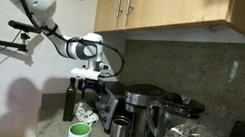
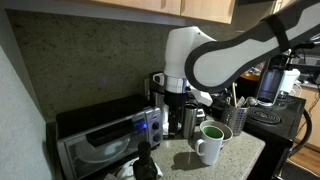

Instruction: Turn the top knob on the oven clockwise

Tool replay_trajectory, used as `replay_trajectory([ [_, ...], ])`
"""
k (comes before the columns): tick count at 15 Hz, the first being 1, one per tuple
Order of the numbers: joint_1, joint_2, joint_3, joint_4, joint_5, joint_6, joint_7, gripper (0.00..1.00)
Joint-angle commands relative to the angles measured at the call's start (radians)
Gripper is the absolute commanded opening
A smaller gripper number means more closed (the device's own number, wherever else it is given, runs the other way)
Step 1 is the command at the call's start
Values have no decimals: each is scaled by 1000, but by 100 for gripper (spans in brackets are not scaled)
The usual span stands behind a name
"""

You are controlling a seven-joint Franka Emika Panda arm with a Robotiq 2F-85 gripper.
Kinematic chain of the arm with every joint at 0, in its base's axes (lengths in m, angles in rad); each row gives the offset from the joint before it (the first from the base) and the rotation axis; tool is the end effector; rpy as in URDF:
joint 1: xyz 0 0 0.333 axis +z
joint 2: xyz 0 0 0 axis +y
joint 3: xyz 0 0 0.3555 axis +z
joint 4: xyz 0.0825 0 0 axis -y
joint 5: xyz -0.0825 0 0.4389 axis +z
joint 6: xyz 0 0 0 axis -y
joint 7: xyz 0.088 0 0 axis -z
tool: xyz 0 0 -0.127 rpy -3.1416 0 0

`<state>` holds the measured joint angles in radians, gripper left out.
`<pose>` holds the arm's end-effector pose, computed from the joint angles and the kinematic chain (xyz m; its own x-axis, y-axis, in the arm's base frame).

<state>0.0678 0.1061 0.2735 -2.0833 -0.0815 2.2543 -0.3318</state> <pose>0.5871 0.2027 0.3719 0.7498 0.6596 0.0524 0.6571 -0.7516 0.0582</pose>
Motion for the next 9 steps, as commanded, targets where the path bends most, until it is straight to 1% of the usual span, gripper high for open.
replay_trajectory([
  [1,27,-27,-35,51,60,-133,-122,100],
  [6,32,-23,-60,108,102,-270,-228,100],
  [9,28,-19,-74,126,111,-317,-266,100],
])
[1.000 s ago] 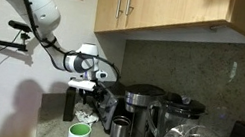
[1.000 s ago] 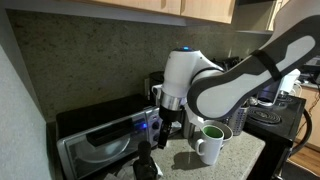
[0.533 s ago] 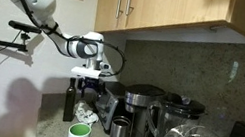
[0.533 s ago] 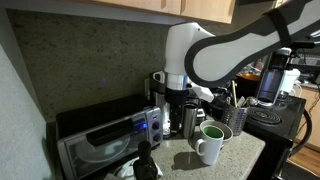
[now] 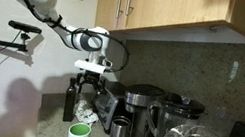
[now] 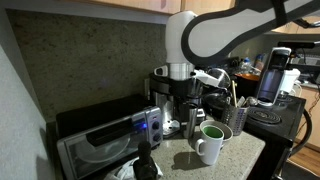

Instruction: Turn the top knob on the oven clockwise

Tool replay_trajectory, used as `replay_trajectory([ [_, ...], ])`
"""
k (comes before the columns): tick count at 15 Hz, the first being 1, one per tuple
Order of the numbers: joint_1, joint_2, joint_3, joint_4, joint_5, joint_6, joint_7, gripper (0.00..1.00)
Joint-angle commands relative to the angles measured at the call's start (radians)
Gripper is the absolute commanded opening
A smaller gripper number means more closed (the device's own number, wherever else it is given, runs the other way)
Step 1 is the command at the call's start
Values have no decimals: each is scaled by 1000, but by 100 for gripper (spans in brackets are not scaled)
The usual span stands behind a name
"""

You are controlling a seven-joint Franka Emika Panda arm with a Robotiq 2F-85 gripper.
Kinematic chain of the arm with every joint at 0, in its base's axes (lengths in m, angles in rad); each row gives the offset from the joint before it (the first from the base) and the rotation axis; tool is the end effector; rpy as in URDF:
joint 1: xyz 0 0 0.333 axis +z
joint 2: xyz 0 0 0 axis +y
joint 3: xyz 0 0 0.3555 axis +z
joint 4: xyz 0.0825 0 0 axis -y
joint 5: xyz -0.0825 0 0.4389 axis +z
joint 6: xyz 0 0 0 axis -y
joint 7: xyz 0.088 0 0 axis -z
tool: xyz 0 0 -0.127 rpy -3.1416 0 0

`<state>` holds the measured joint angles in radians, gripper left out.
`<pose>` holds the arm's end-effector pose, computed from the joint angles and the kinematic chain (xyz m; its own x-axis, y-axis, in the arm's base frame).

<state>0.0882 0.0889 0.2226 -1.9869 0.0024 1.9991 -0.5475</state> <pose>0.5867 0.1866 0.4076 0.6526 0.7559 -0.0523 0.7537 -0.6547 -0.0573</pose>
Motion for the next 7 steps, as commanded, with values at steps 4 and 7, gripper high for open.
replay_trajectory([
  [4,16,2,-31,12,6,-27,-23,100],
  [7,18,5,-31,12,6,-27,-23,100],
])
